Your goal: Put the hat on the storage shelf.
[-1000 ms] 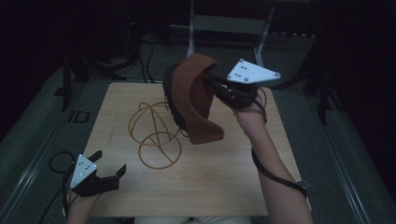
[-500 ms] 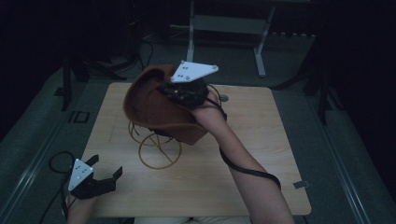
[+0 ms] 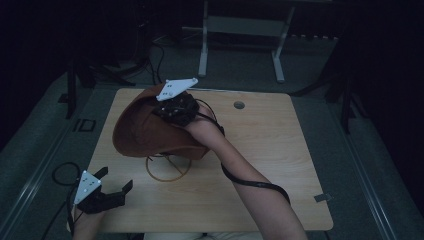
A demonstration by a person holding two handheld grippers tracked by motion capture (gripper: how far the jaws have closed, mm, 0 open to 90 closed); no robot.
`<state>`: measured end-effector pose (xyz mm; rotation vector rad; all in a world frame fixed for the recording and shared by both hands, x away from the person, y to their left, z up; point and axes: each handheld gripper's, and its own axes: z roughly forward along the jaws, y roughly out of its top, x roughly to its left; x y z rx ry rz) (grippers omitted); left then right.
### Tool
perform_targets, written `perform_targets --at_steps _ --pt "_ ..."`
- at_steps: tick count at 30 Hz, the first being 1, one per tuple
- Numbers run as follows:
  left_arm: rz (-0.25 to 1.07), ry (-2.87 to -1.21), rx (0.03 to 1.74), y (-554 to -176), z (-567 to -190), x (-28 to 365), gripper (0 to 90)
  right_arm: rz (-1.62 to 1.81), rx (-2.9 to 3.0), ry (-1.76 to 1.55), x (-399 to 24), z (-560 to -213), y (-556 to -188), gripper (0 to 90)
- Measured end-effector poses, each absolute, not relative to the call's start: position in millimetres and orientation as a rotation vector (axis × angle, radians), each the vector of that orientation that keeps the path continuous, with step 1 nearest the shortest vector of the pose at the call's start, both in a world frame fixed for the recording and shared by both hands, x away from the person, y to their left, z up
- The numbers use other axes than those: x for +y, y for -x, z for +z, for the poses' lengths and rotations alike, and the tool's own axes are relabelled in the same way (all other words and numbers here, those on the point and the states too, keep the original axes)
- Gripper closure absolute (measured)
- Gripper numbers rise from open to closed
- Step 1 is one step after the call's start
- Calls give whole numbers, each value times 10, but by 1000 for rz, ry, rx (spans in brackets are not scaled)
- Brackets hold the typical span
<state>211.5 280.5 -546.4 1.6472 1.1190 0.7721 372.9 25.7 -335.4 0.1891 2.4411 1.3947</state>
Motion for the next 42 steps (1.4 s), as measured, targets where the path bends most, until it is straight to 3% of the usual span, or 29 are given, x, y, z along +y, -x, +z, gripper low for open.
perform_targets --at_steps 3,12,13,21,25,33,38,42 --pt "770 -1648 1125 -2115 -5475 2816 39 1398 2458 -189 299 -3369 -3737 845" --pt "775 -1632 1148 -2109 -5503 2857 39 1404 2470 -194 414 -3448 -3666 627" --pt "769 -1630 1150 -2109 -5510 2861 40 1402 2477 -191 419 -3444 -3663 556" --pt "760 -1634 1170 -2110 -5552 2867 41 1330 2503 -170 460 -3433 -3572 447" --pt "754 -1636 1167 -2108 -5560 2858 41 1358 2521 -183 471 -3458 -3551 327" --pt "750 -1635 1176 -2107 -5586 2855 42 1303 2418 -176 473 -3524 -3404 250" --pt "740 -1626 1181 -2110 -5596 2872 42 1266 2429 -165 443 -3468 -3345 144" --pt "744 -1624 1183 -2108 -5598 2865 42 1356 2429 -197 321 -3382 -3348 137"
